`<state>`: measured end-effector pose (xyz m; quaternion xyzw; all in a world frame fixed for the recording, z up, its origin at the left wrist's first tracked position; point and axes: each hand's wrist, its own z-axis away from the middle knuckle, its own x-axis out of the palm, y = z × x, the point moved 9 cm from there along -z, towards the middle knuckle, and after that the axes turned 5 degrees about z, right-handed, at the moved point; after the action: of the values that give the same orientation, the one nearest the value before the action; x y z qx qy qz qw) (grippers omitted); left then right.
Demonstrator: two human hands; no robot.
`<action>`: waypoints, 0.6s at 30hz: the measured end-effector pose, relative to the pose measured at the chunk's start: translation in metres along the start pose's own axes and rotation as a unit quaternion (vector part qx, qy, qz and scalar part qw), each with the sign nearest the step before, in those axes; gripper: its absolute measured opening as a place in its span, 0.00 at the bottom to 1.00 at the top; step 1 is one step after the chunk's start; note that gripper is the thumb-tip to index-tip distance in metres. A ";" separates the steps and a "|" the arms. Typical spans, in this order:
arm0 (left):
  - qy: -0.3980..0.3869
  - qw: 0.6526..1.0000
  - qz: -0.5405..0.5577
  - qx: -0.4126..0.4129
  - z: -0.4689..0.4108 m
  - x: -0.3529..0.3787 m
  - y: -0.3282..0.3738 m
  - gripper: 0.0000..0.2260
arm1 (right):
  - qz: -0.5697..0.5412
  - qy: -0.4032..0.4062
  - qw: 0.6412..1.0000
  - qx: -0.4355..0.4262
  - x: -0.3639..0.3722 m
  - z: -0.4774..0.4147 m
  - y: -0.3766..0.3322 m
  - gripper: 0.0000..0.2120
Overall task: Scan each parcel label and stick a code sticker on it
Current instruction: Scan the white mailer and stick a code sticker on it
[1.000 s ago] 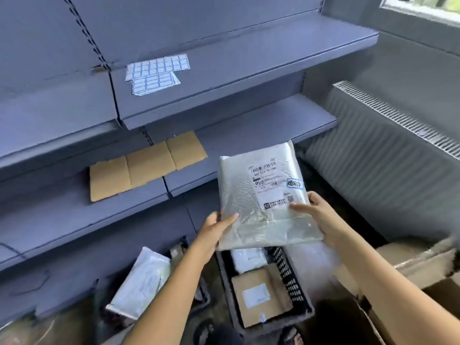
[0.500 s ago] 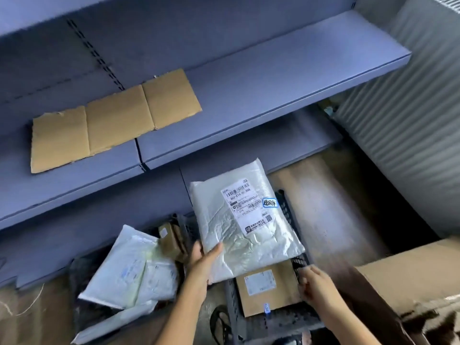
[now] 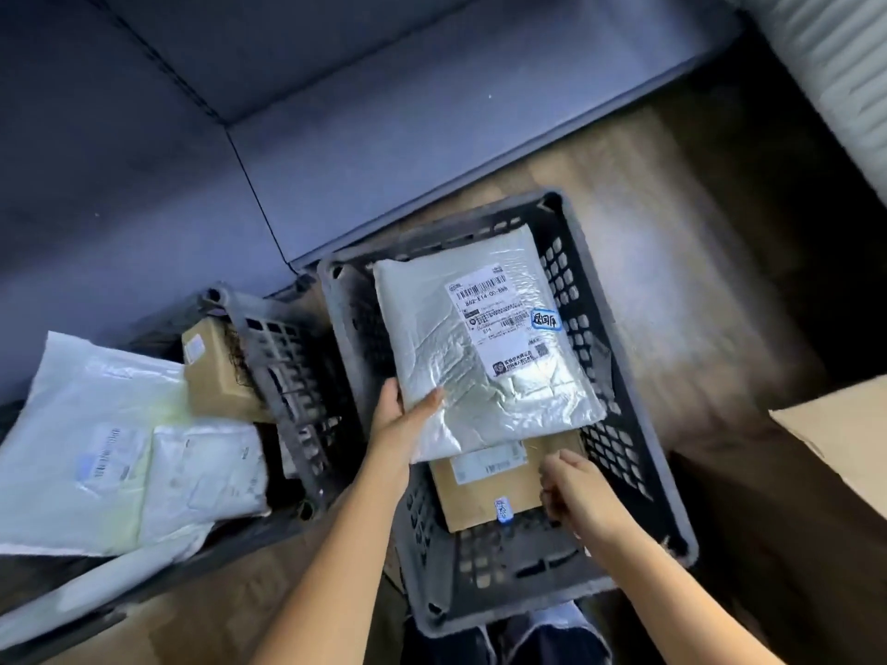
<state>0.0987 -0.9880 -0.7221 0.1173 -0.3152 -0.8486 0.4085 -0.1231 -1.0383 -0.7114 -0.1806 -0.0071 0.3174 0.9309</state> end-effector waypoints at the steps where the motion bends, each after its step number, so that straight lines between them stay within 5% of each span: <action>1: -0.004 1.000 -0.008 0.001 -0.009 0.002 -0.008 0.10 | -0.005 0.001 1.000 0.000 0.002 -0.011 0.003 0.11; 15: -0.022 0.998 -0.025 -0.054 -0.041 0.034 -0.133 0.15 | -0.049 -0.006 0.999 0.021 0.013 -0.076 0.071 0.12; 18: -0.014 0.990 -0.034 -0.137 -0.035 0.027 -0.173 0.36 | -0.034 0.000 0.999 0.022 0.008 -0.078 0.077 0.11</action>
<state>-0.0096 -0.9436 -0.8566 0.0590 -0.1976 -0.8988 0.3868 -0.1515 -1.0031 -0.8113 -0.1603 -0.0062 0.2852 0.9450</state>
